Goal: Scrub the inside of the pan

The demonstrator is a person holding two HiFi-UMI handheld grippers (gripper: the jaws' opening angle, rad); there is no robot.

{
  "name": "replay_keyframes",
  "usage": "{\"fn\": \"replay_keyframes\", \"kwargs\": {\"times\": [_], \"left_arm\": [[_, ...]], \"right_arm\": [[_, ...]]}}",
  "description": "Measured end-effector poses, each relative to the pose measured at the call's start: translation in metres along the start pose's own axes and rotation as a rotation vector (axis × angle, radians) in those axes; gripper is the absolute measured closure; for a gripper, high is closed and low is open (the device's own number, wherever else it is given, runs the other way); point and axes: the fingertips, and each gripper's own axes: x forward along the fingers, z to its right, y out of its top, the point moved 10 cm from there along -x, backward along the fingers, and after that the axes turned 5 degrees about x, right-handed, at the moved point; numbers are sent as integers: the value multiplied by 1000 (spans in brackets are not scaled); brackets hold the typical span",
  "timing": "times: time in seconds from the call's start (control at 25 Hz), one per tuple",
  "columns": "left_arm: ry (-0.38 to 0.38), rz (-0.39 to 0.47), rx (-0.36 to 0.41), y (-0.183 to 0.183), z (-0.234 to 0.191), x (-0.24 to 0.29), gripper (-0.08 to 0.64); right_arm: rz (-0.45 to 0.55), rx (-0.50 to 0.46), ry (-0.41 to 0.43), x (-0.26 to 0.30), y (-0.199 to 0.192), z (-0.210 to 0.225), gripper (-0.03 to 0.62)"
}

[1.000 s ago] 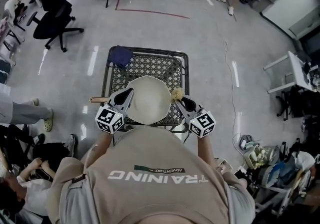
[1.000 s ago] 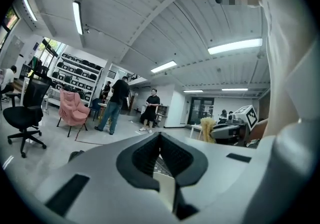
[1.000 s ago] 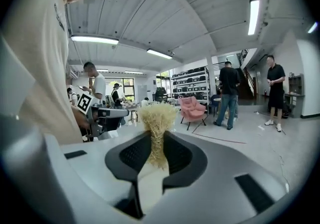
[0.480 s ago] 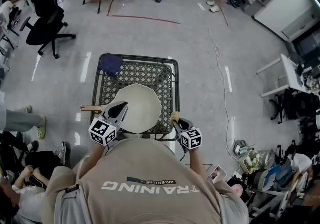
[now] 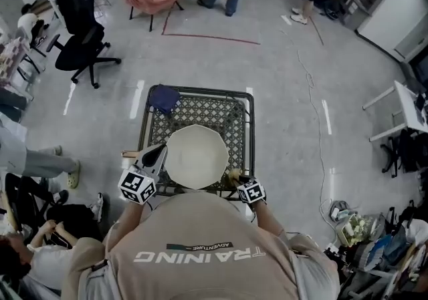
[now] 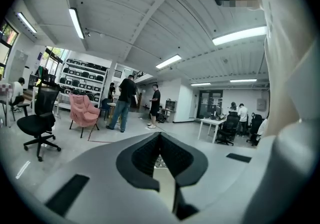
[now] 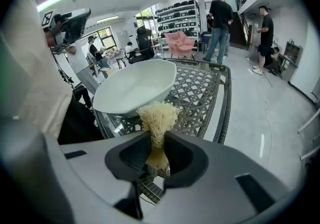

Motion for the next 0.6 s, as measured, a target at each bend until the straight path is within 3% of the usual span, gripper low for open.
{"fn": "replay_keyframes", "kwargs": {"times": [0.24,0.6], "left_arm": [[73,6,9,15,2,-11,543],[122,19,-44,-1,17,-12,541]], "right_arm": [[-73,-5,9,13,17,16,503],[-121,56,-8,25,19,34,499]]}}
